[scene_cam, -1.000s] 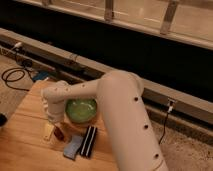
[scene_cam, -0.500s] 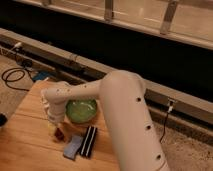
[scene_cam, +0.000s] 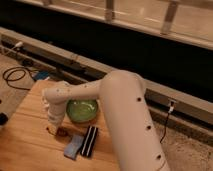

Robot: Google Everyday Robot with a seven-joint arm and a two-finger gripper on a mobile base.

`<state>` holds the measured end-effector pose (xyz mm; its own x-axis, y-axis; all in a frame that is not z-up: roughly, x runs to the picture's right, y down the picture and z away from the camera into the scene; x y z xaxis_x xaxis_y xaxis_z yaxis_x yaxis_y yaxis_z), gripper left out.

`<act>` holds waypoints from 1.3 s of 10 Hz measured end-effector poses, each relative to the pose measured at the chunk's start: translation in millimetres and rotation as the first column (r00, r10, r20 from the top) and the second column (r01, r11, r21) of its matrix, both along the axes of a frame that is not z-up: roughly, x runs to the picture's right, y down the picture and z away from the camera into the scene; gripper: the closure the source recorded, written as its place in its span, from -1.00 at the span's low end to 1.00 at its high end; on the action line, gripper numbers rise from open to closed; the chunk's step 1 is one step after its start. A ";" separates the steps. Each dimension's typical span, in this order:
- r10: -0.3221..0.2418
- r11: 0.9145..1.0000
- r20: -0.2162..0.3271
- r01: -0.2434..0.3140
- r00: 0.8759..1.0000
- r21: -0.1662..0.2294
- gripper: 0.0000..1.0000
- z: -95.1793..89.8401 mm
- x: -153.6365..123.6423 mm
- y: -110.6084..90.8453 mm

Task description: Drag the pepper across the table

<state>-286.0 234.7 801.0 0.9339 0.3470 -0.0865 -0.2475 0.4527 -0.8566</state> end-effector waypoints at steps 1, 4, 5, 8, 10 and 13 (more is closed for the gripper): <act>0.015 0.999 0.017 -0.015 1.000 0.035 1.00 -5.3 -2.0 -3.9; 0.025 0.985 0.061 -0.035 0.998 0.169 1.00 -41.3 -5.0 -31.1; 0.024 0.975 0.074 -0.039 0.997 0.217 1.00 -53.9 -4.2 -46.1; 0.009 0.968 0.084 -0.030 0.996 0.250 1.00 -63.5 -9.5 -61.6; -0.015 0.973 0.079 -0.004 0.997 0.229 1.00 -50.3 -14.9 -55.9; -0.056 0.980 0.071 0.041 0.996 0.194 1.00 -13.8 -24.2 -30.5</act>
